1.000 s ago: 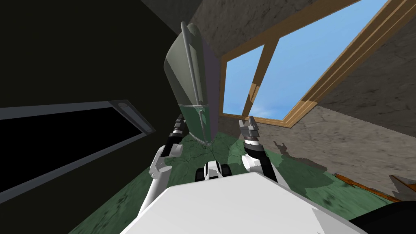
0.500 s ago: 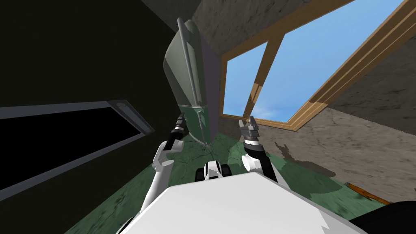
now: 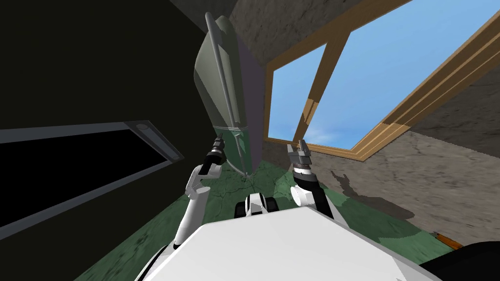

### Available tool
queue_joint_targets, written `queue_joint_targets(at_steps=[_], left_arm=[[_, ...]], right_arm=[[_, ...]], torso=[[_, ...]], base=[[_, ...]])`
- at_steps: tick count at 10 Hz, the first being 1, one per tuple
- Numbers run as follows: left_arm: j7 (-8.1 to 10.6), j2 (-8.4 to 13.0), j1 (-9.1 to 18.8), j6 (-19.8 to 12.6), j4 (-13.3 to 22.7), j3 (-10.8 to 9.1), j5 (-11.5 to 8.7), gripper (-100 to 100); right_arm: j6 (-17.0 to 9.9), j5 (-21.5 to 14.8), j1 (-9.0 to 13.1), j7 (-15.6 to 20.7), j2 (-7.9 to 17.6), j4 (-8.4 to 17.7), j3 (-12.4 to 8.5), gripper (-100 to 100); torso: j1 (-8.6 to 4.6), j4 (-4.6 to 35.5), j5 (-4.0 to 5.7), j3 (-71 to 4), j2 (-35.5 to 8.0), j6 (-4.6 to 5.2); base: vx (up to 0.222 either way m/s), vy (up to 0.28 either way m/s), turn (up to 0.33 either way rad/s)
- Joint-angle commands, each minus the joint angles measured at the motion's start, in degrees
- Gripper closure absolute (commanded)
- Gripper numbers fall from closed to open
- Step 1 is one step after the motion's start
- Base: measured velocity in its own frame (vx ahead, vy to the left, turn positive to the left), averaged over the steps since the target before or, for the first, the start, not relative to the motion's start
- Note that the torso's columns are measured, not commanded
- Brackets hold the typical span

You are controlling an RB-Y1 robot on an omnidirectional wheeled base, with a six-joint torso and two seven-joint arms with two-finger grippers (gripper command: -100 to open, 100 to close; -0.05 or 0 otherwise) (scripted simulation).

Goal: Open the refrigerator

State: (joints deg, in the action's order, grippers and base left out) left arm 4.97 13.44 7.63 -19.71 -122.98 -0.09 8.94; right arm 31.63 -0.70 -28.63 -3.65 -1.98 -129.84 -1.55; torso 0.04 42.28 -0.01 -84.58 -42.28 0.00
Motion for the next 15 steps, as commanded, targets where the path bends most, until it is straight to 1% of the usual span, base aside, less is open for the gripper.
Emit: queue_joint_targets(at_steps=[1, 2, 3, 4, 5, 6, 7, 8, 9, 10, 11, 12, 13, 14, 15], left_arm=[[0.14, 0.5, 2.3, -3.5, 0.6, 0.21, 0.7, -100], [0.28, 1.0, 4.2, -5.8, 1.1, 0.37, 1.3, -100], [0.28, 1.0, 4.2, -6.2, 1.1, 0.37, 1.3, -100], [0.41, 1.5, 6.1, -8.3, 1.7, 0.53, 1.9, -100], [0.41, 1.5, 6.1, -8.8, 1.7, 0.53, 1.9, -100], [0.55, 2.0, 8.0, -10.8, 2.3, 0.68, 2.5, -100], [0.55, 2.0, 8.0, -11.4, 2.3, 0.68, 2.5, -100], [0.68, 2.5, 9.9, -13.5, 2.8, 0.84, 3.1, -100], [0.68, 2.5, 9.9, -13.9, 2.8, 0.84, 3.1, -100], [0.8, 3.0, 11.7, -16.2, 3.4, 0.98, 3.7, -100], [0.8, 3.0, 11.7, -16.4, 3.4, 0.98, 3.7, -100], [0.92, 3.6, 13.4, -18.7, 3.9, 1.12, 4.2, -100], [1.04, 4.1, 15.1, -20.2, 4.4, 1.26, 4.7, -100], [1.04, 4.1, 15.1, -21.0, 4.4, 1.26, 4.7, -100], [1.15, 4.7, 16.6, -23.1, 4.9, 1.39, 5.2, -100]], right_arm=[[0.0, 0.0, 0.0, 0.0, 0.0, 0.0, 0.0, 0], [0.0, 0.0, 0.0, 0.0, 0.0, 0.0, 0.0, 0], [0.0, 0.0, 0.0, 0.0, 0.0, 0.0, 0.0, 0], [0.0, 0.0, 0.0, 0.0, 0.0, 0.0, 0.0, 0], [0.0, 0.0, 0.0, 0.0, 0.0, 0.0, 0.0, 0], [0.0, 0.0, 0.0, 0.0, 0.0, 0.0, 0.0, 0], [0.0, 0.0, 0.0, 0.0, 0.0, 0.0, 0.0, 0], [0.0, 0.0, 0.0, 0.0, 0.0, 0.0, 0.0, 0], [0.0, 0.0, 0.0, 0.0, 0.0, 0.0, 0.0, 0], [0.0, 0.0, 0.0, 0.0, 0.0, 0.0, 0.0, 0], [0.0, 0.0, 0.0, 0.0, 0.0, 0.0, 0.0, 0], [0.0, 0.0, 0.0, 0.0, 0.0, 0.0, 0.0, 0], [0.0, 0.0, 0.0, 0.0, 0.0, 0.0, 0.0, 0], [0.0, 0.0, 0.0, 0.0, 0.0, 0.0, 0.0, 0], [0.0, 0.0, 0.0, 0.0, 0.0, 0.0, 0.0, 0]], torso=[[0.0, 0.0, 0.0, 0.0, 0.0, -0.01], [-0.01, 0.0, 0.0, 0.0, -0.1, 0.0], [-0.13, 0.0, 0.03, 0.0, 0.0, 0.0], [-0.06, 0.0, 0.02, 0.0, 0.0, 0.0], [-0.03, 0.0, 0.01, 0.0, 0.0, 0.0], [-0.01, 0.0, 0.0, 0.0, 0.0, 0.0], [-0.06, 0.0, 0.01, 0.0, 0.1, 0.0], [-0.01, 0.0, 0.0, 0.0, 0.0, 0.0], [-0.02, 0.0, 0.0, 0.0, 0.0, 0.0], [0.01, 0.0, -0.01, 0.0, -0.1, 0.0], [-0.05, 0.0, 0.01, 0.0, 0.0, 0.0], [-0.03, 0.0, 0.01, 0.0, 0.0, 0.0], [-0.05, 0.0, 0.01, 0.0, 0.0, 0.0], [-0.17, 0.0, 0.04, 0.0, 0.1, 0.0], [-0.07, 0.0, 0.02, 0.0, 0.0, 0.01]], base=[[0.046, -0.066, 0.032], [0.05, -0.095, 0.053], [0.045, -0.084, 0.031], [0.065, -0.081, 0.058], [0.061, -0.078, 0.03], [0.072, -0.093, 0.056], [0.057, -0.077, 0.033], [0.054, -0.076, 0.049], [0.05, -0.066, 0.029], [0.045, -0.076, 0.048], [0.042, -0.071, 0.031], [0.049, -0.074, 0.051], [0.069, -0.116, 0.076], [0.067, -0.097, 0.032], [0.067, -0.085, 0.04]])
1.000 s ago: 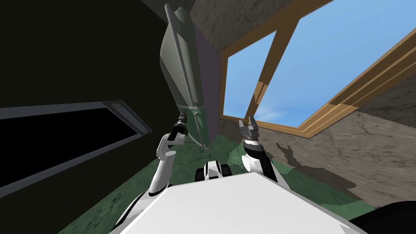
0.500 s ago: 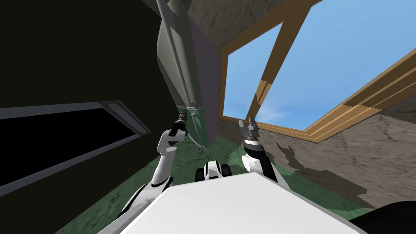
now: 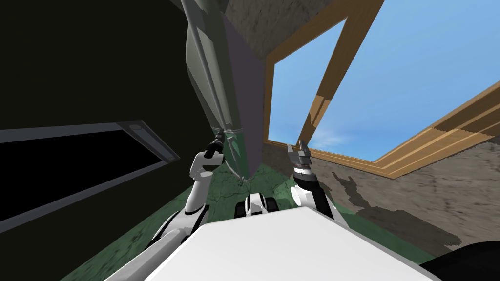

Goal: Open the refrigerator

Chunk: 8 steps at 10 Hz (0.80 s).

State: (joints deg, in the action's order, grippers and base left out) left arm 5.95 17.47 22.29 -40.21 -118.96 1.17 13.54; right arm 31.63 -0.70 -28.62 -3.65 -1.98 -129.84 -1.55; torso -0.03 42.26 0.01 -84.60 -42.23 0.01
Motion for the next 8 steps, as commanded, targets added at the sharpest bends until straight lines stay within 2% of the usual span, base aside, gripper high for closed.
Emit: queue_joint_targets(at_steps=[1, 8], left_arm=[[0.27, 1.2, 3.4, -4.3, 1.2, 0.24, 1.0, -100], [0.71, 3.9, 9.4, -12.9, 2.6, 0.73, 2.9, -100]], right_arm=[[0.0, 0.0, 0.0, 0.0, 0.0, 0.0, 0.0, 0], [0.0, 0.0, 0.0, 0.0, 0.0, 0.0, 0.0, 0]], torso=[[0.07, 0.0, -0.03, 0.0, 0.0, -0.01], [0.01, 0.0, 0.05, -0.2, 0.3, 0.07]], base=[[0.072, -0.123, 0.06], [0.046, -0.082, 0.045]])
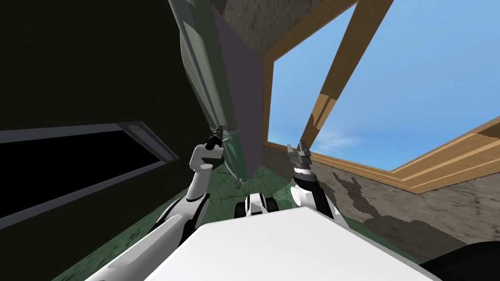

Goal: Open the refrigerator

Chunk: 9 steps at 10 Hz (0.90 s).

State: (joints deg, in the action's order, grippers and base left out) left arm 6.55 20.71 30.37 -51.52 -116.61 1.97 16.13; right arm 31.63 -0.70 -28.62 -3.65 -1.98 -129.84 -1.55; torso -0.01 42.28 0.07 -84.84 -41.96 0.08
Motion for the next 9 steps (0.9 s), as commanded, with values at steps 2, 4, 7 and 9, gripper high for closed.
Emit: queue_joint_targets(at_steps=[2, 4, 7, 9], left_arm=[[0.15, 0.8, 1.7, -2.0, 0.5, 0.03, 0.5, -100], [1.01, 1.6, 3.7, -0.6, 5.0, -2.6, 3.1, -100], [1.42, 2.0, 4.6, 0.2, 8.0, -3.91, 4.4, -100], [2.25, 2.8, 6.4, 1.8, 11.9, -6.54, 6.9, -100]], right_arm=[[0.0, 0.0, 0.0, 0.0, 0.0, 0.0, 0.0, 0], [0.0, 0.0, 0.0, 0.0, 0.0, 0.0, 0.0, 0], [0.0, 0.0, 0.0, 0.0, 0.0, 0.0, 0.0, 0], [0.0, 0.0, 0.0, 0.0, 0.0, 0.0, 0.0, 0]], torso=[[0.0, 0.0, -0.03, 0.0, 0.0, -0.04], [0.21, 0.1, -0.13, 0.4, -0.5, -0.03], [0.09, 0.1, -0.06, 0.3, -0.4, -0.12], [0.01, 0.0, -0.07, 0.2, -0.2, -0.05]], base=[[0.029, -0.051, 0.012], [-0.067, 0.037, -0.331], [-0.097, 0.051, -0.174], [-0.083, 0.047, -0.317]])
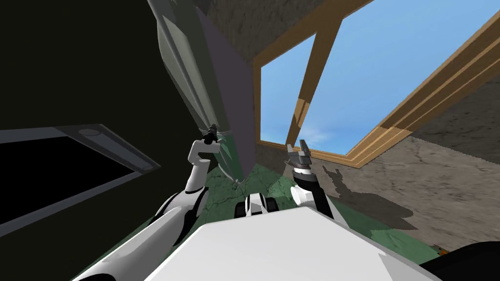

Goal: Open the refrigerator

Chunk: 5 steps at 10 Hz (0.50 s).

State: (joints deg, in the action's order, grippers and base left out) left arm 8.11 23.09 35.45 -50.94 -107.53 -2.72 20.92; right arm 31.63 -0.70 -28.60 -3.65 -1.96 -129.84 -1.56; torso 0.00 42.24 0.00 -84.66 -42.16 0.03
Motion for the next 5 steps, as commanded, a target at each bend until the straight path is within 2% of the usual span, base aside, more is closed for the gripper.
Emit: queue_joint_targets(at_steps=[1, 2, 3, 4, 5], left_arm=[[0.69, 0.4, 1.3, 1.2, 4.0, -1.84, 2.1, -100], [1.1, 0.8, 2.2, 2.0, 6.0, -3.16, 3.4, -100], [1.1, 0.8, 2.2, 2.0, 6.5, -3.16, 3.4, -100], [1.51, 1.2, 3.1, 2.8, 8.6, -4.47, 4.7, -100], [1.92, 1.5, 4.0, 3.5, 10.3, -5.78, 6.0, -100]], right_arm=[[0.0, 0.0, 0.0, 0.0, 0.0, 0.0, 0.0, 0], [0.0, 0.0, 0.0, 0.0, 0.0, 0.0, 0.0, 0], [0.0, 0.0, 0.0, 0.0, 0.0, 0.0, 0.0, 0], [0.0, 0.0, 0.0, 0.0, 0.0, 0.0, 0.0, 0], [0.0, 0.0, 0.0, 0.0, 0.0, 0.0, 0.0, 0]], torso=[[-0.04, 0.0, 0.02, 0.1, -0.1, -0.01], [-0.03, 0.0, 0.01, 0.1, -0.1, -0.08], [-0.04, 0.1, 0.01, 0.1, -0.2, -0.01], [-0.01, 0.0, 0.0, 0.1, -0.1, -0.07], [-0.01, 0.0, 0.01, 0.1, -0.1, 0.0]], base=[[-0.088, 0.035, -0.129], [-0.092, 0.026, -0.232], [-0.067, 0.024, -0.128], [-0.071, 0.022, -0.216], [-0.111, 0.039, -0.401]])
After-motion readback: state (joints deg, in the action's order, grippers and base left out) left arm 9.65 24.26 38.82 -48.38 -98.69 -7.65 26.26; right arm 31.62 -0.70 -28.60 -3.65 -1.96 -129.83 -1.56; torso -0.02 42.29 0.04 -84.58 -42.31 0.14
